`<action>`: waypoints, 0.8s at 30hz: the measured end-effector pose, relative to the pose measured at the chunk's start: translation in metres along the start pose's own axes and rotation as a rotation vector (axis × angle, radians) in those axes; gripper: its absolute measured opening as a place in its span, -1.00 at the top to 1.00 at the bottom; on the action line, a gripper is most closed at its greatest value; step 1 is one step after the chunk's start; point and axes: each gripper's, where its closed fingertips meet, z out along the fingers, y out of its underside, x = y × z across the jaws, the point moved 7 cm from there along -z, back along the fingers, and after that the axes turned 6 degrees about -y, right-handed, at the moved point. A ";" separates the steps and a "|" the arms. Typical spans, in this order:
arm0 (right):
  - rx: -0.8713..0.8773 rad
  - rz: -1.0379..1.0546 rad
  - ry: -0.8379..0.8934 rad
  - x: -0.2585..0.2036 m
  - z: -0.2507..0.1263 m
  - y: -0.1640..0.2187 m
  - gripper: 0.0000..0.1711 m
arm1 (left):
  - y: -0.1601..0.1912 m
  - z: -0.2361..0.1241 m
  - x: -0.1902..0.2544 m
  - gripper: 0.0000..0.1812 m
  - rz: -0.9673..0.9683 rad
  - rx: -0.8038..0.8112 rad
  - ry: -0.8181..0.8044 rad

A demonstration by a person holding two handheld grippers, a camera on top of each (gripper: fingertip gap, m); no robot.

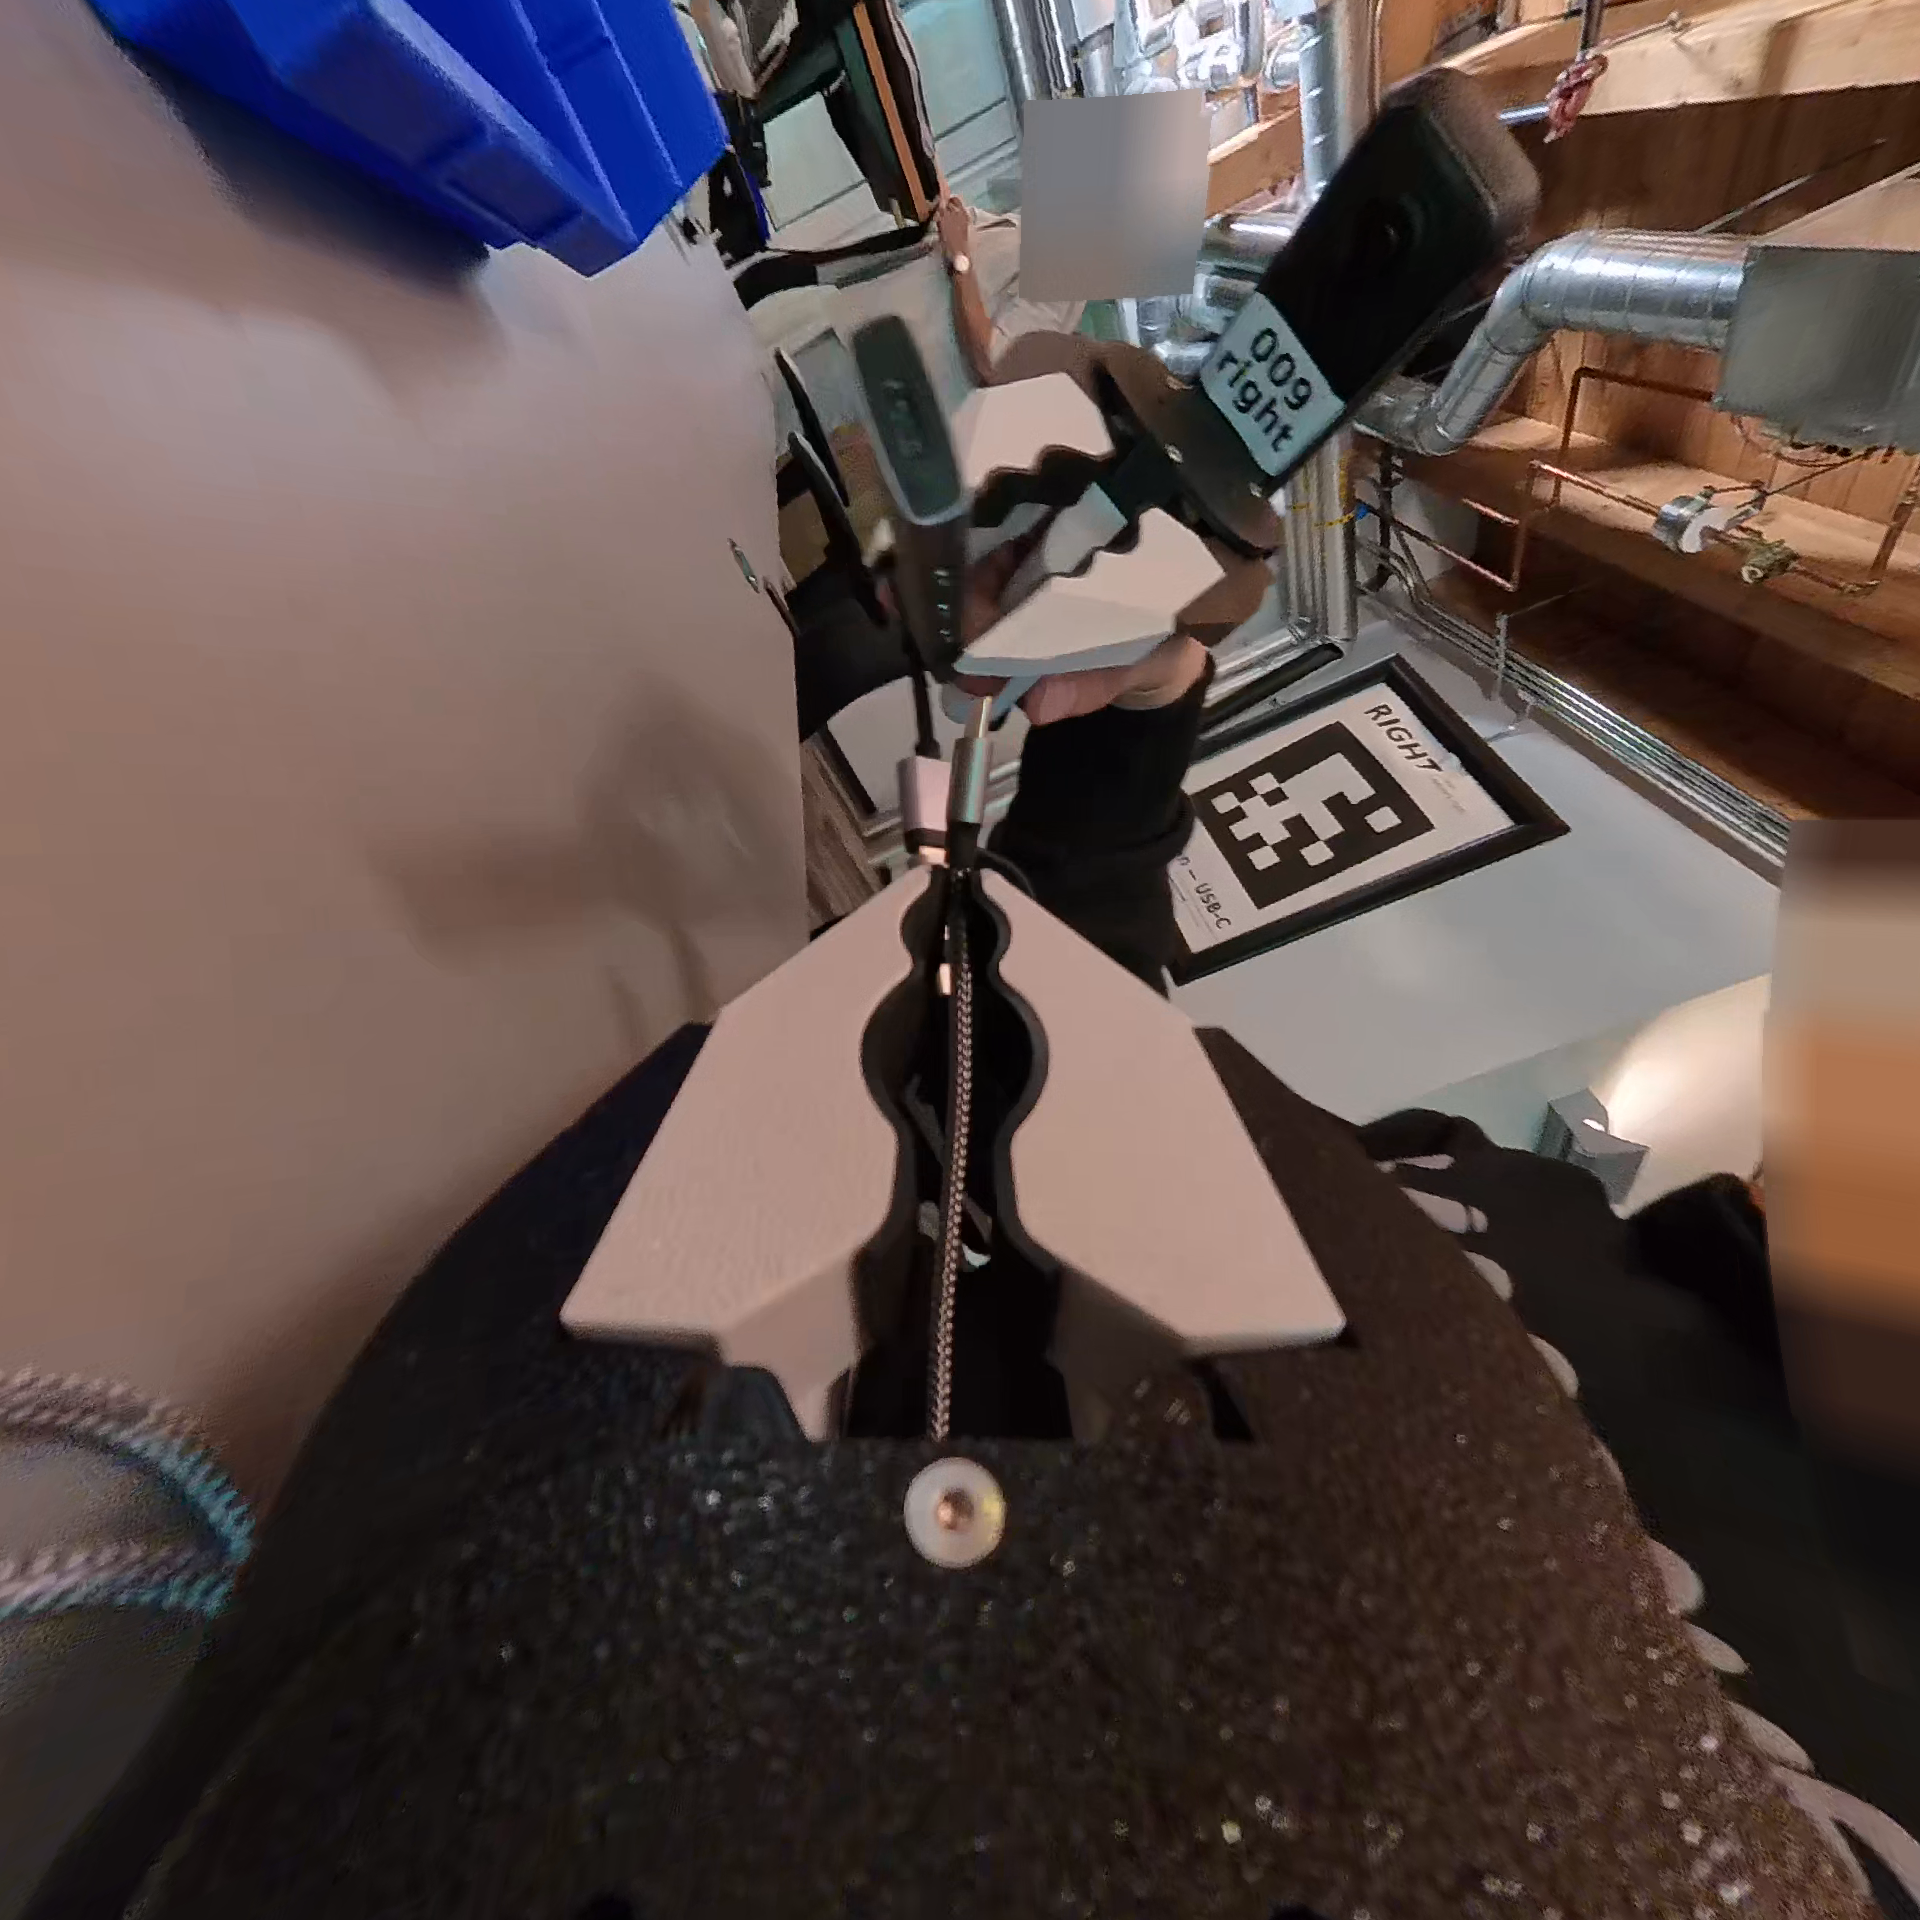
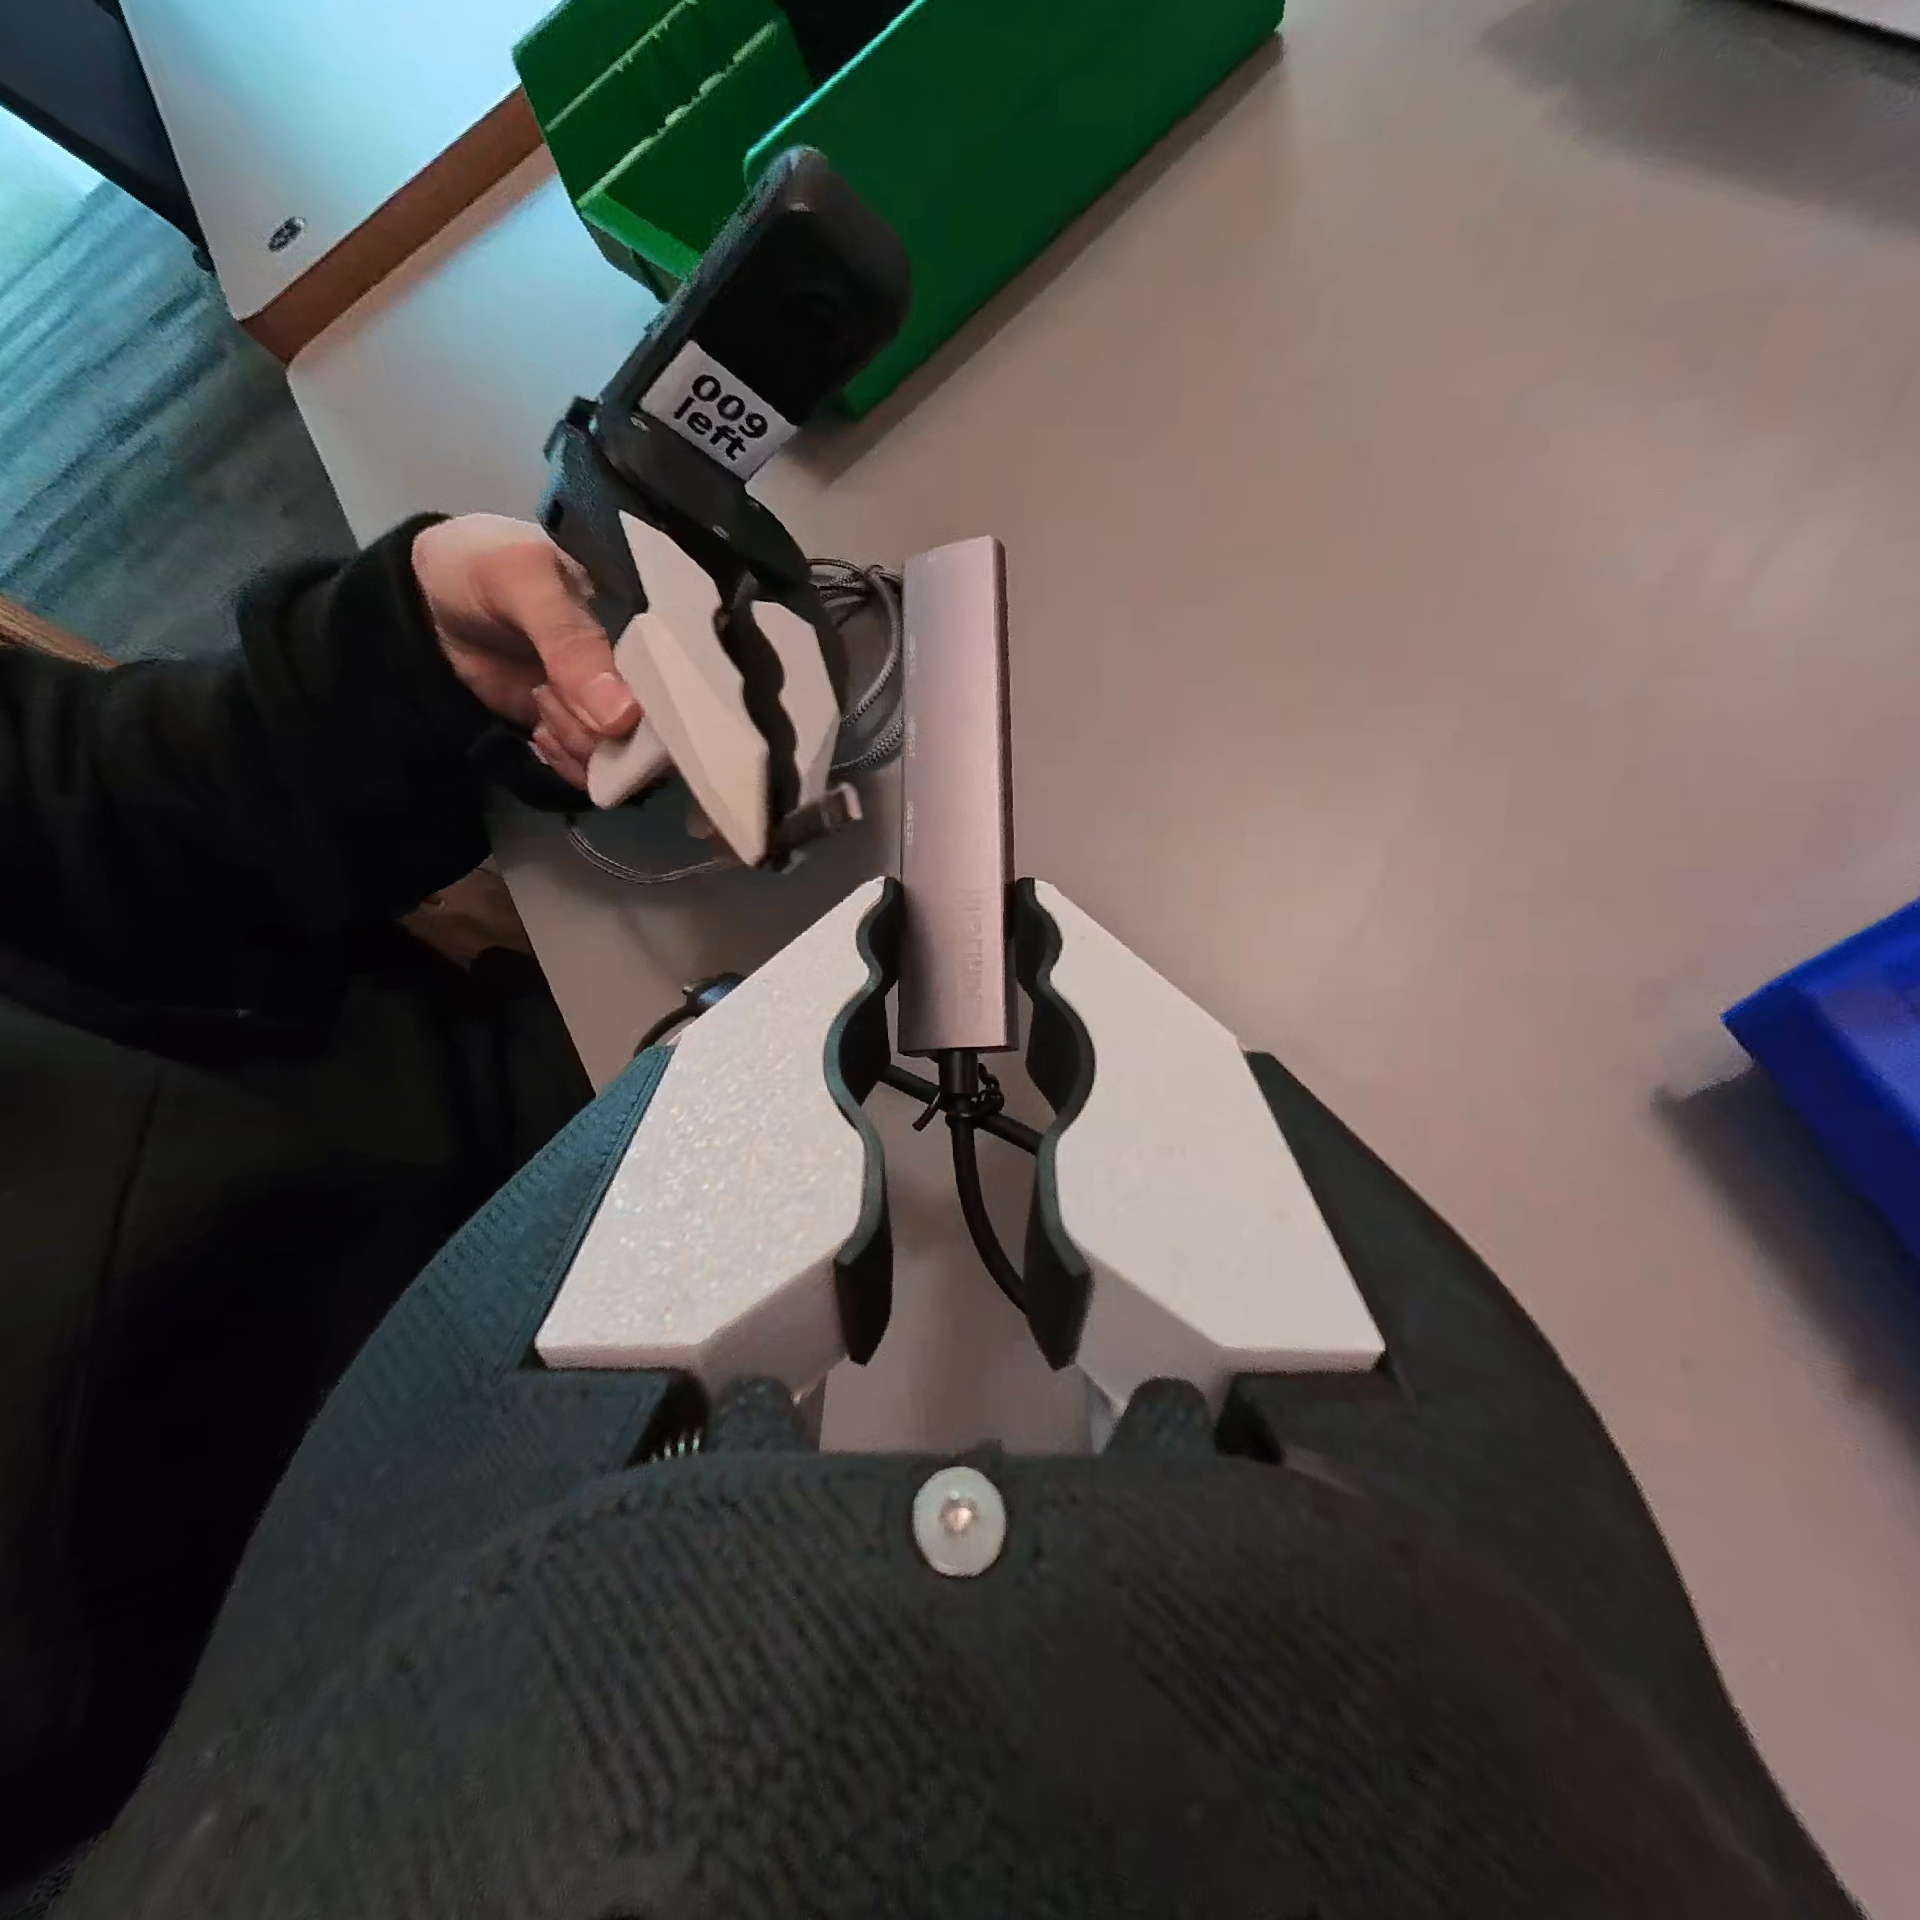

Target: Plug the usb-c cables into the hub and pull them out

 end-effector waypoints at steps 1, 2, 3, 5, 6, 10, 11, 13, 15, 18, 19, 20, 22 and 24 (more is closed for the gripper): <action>0.005 -0.013 0.007 -0.002 0.001 -0.001 0.76 | 0.000 -0.002 -0.004 1.00 0.004 0.006 -0.027; 0.019 -0.024 0.019 -0.004 0.002 -0.002 0.76 | 0.000 -0.004 -0.011 1.00 0.013 -0.001 -0.088; 0.036 -0.020 0.024 -0.005 0.004 -0.001 0.76 | -0.001 -0.009 -0.019 0.99 0.047 -0.014 -0.186; 0.058 -0.029 0.030 -0.007 0.008 0.001 0.76 | -0.004 -0.023 -0.037 0.76 0.136 -0.025 -0.460; 0.068 -0.045 0.053 -0.009 0.011 0.003 0.76 | -0.007 -0.032 -0.042 0.64 0.188 -0.015 -0.590; 0.126 -0.137 0.185 -0.020 0.022 0.005 0.77 | -0.023 -0.048 -0.015 0.16 0.430 0.081 -0.775; 0.156 -0.172 0.200 -0.026 0.025 0.004 0.77 | -0.026 -0.049 -0.003 0.07 0.474 0.122 -0.770; 0.228 -0.272 0.200 -0.040 0.029 -0.001 0.77 | -0.026 -0.045 0.018 0.04 0.533 0.174 -0.669; 0.264 -0.353 0.173 -0.053 0.033 -0.005 0.77 | -0.023 -0.039 0.031 0.16 0.500 0.211 -0.502; 0.175 -0.454 0.219 -0.063 0.043 -0.003 0.77 | -0.016 -0.027 0.040 0.41 0.390 0.191 -0.247; 0.129 -0.478 0.244 -0.064 0.046 -0.001 0.77 | -0.016 -0.025 0.042 0.69 0.361 0.192 -0.203; 0.106 -0.508 0.264 -0.065 0.048 0.000 0.77 | -0.015 -0.024 0.040 0.93 0.356 0.198 -0.205; 0.102 -0.576 0.312 -0.065 0.047 0.000 0.76 | -0.015 -0.024 0.037 0.93 0.357 0.199 -0.192; 0.192 -0.655 0.387 -0.065 0.038 -0.005 0.67 | -0.020 -0.030 0.034 0.94 0.228 0.253 -0.113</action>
